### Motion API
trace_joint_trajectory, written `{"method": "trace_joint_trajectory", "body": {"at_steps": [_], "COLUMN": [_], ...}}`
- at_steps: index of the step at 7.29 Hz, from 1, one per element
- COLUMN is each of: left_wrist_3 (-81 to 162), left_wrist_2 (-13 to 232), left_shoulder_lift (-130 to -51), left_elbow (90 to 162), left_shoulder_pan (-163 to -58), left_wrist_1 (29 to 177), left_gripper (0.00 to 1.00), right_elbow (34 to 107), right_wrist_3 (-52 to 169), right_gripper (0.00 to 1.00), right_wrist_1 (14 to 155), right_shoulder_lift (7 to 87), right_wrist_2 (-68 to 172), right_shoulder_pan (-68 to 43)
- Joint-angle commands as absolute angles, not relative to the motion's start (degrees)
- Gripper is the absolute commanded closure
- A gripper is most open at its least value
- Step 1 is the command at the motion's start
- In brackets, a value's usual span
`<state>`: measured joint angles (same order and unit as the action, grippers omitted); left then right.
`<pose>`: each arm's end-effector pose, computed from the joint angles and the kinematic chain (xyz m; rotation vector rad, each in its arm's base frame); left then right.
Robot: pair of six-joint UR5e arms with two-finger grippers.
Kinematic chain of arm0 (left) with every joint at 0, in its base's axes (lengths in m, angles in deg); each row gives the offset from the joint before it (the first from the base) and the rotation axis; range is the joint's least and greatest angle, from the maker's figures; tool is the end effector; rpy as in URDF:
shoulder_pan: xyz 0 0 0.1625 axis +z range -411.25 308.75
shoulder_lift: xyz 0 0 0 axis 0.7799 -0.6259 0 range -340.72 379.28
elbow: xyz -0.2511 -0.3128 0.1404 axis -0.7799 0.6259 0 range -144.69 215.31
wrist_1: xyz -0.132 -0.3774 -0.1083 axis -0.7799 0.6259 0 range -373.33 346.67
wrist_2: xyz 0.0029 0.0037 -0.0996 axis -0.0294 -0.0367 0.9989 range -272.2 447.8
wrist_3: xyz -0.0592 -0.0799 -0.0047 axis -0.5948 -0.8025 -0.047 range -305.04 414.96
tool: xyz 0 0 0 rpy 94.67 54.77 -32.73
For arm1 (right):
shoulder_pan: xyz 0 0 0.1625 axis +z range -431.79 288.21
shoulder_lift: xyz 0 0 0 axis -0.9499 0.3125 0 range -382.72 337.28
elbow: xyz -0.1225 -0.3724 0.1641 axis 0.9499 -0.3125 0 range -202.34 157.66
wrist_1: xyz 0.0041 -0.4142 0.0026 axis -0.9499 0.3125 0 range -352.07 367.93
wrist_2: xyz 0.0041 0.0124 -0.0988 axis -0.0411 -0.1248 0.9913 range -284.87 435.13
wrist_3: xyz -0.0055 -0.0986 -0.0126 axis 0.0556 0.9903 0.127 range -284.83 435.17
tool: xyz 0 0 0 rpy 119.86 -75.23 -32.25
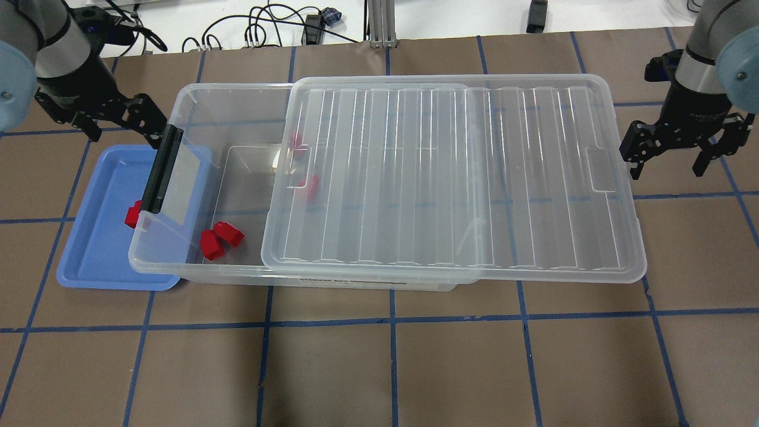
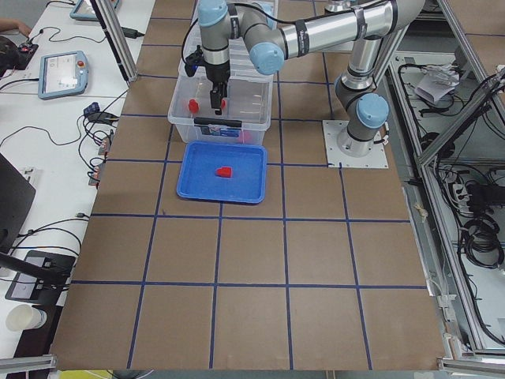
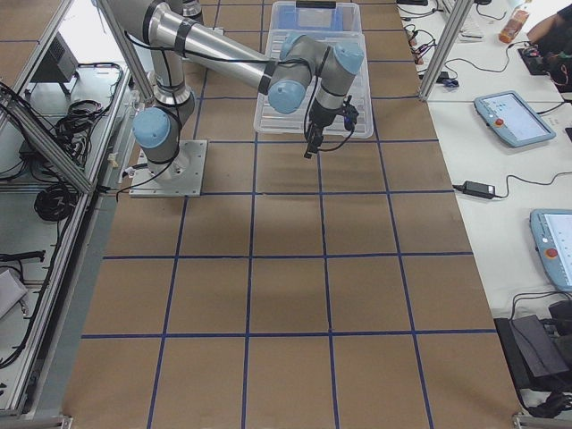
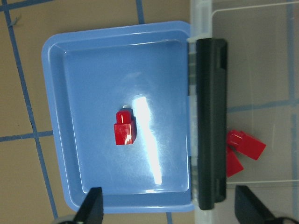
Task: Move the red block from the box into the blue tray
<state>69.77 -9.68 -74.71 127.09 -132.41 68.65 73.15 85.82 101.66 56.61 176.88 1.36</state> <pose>-0.0383 -0.5357 0.4523 0.1526 3.0018 -0.0174 -0.0459 -0.5417 0.3544 -0.1273 -2.9671 -0.3868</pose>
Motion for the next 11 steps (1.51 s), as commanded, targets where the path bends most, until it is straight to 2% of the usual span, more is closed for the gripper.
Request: {"method": "trace_joint_trajectory", "body": {"at_steps": [1,2,6,7,10,11], "left_wrist_3": [55.0,52.1,52.1,52.3,52.4,52.6], "left_wrist_2": [-8.8,-7.8,-4.9,-4.7,-1.4,-2.2], "left_shoulder_lift": [-73.5,-73.3,-74.5,-74.8,-71.8,-73.1], "left_elbow": [127.1,126.3,123.5,123.1,123.5,124.5], "left_shoulder_pan": [-141.8,-144.2,-140.6,-137.5,-136.9,-136.9], "left_wrist_1": [69.7,71.0,74.7,74.5,77.1,77.2], "left_gripper": [0.0,0.0,0.0,0.0,0.0,0.0], "right_elbow": [73.3,72.8,69.7,69.6,69.0,65.5], "right_wrist_3": [85.8,84.8,76.6,76.0,75.7,75.5], "right_gripper": [0.0,0.0,0.0,0.0,0.0,0.0], "right_wrist_1": [102.1,102.3,102.7,104.2,104.3,103.3], "right_shoulder_lift": [55.7,55.6,53.2,53.0,53.3,54.4], "right_wrist_2": [176.1,176.1,174.5,173.6,173.7,173.8], "right_shoulder_pan": [3.9,7.5,18.3,19.8,20.1,19.5]}}
